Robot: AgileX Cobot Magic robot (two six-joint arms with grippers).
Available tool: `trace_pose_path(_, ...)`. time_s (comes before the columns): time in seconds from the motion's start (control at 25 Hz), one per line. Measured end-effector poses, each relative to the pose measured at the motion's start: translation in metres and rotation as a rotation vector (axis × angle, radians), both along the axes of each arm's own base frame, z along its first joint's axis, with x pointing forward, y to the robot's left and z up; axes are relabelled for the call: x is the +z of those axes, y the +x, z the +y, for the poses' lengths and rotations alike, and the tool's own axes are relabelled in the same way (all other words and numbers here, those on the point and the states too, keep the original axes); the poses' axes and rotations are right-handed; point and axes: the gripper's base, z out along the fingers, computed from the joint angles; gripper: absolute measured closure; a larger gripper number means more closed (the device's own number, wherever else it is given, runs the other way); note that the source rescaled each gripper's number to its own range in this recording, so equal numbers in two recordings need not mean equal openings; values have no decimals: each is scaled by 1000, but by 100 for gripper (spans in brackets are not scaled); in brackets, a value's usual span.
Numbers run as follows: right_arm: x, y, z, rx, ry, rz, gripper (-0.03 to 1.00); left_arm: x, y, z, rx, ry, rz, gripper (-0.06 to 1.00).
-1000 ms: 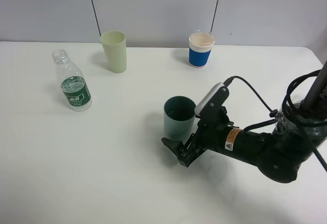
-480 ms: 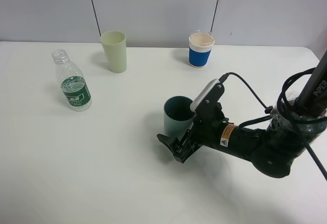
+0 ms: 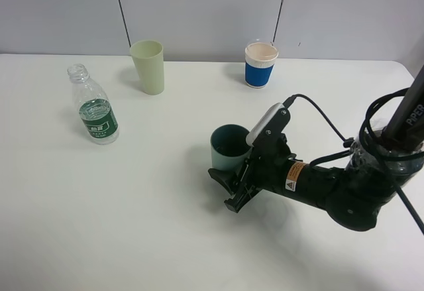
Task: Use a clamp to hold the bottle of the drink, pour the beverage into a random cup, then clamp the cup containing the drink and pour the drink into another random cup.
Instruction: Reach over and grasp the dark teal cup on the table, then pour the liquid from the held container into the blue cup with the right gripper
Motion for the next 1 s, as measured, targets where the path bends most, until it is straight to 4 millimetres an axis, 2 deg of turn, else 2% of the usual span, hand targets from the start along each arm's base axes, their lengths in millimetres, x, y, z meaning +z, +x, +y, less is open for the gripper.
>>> trace_pose_path(0.72, 0, 0, 0, -25, 41, 43, 97, 0, 0, 0, 0, 0, 0, -5)
trace_pose_path(0.88, 6, 2, 0, -51, 58, 49, 97, 0, 0, 0, 0, 0, 0, -5)
trace_pose_path(1.0, 21, 8, -3, -115, 95, 17, 97, 0, 0, 0, 0, 0, 0, -5)
